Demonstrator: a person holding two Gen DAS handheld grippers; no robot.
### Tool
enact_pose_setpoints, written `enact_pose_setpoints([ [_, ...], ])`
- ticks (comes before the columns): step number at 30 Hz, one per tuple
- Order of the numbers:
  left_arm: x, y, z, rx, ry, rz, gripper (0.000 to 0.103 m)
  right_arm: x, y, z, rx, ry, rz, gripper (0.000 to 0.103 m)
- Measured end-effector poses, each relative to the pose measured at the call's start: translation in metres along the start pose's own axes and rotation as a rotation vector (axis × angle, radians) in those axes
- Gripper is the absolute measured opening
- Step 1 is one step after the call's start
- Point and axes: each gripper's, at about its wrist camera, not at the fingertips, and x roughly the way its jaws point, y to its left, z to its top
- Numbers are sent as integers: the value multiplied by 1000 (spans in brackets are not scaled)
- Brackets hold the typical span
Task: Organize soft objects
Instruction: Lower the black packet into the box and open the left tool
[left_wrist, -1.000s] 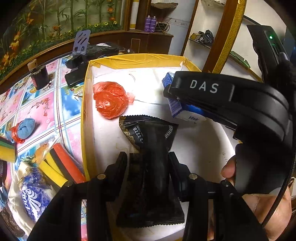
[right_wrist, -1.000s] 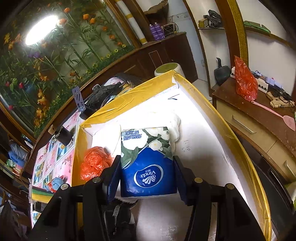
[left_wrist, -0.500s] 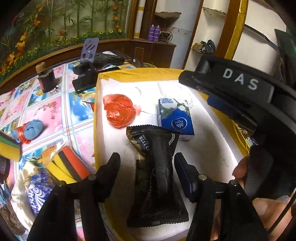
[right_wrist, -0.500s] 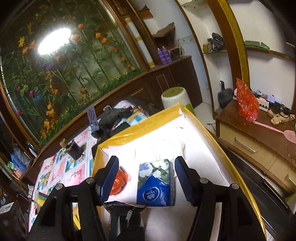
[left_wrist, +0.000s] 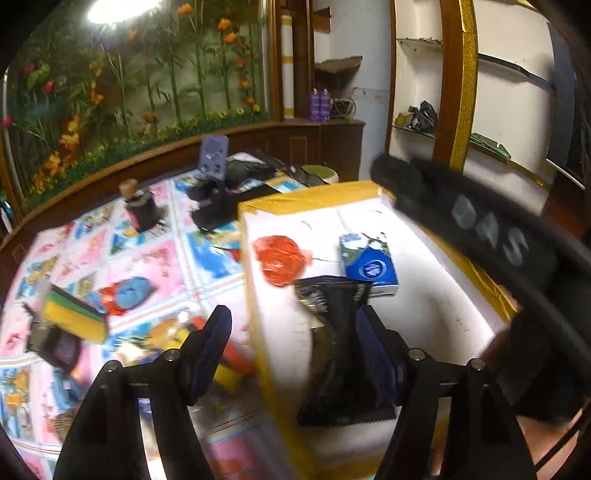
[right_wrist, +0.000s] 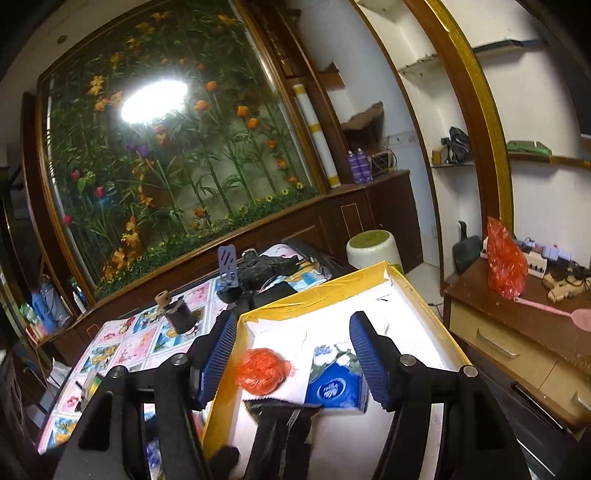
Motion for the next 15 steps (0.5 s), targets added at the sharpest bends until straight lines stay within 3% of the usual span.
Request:
enact_pose_setpoints([
  [4,-20,23,-6,-22,-30,13,73,-19,18,-12,-53,-12,21,76],
  [8,-40,53,-13,-42,-47,29,73,-24,40,-22,-90,30,60,76],
  [12,-61,106,-20,-82,-72,77,74,-28,64,-28,-125,63,118,76],
  [15,-68,163,-29,-160,-40,107,74,-26,85,-35,-152,120,197,76],
])
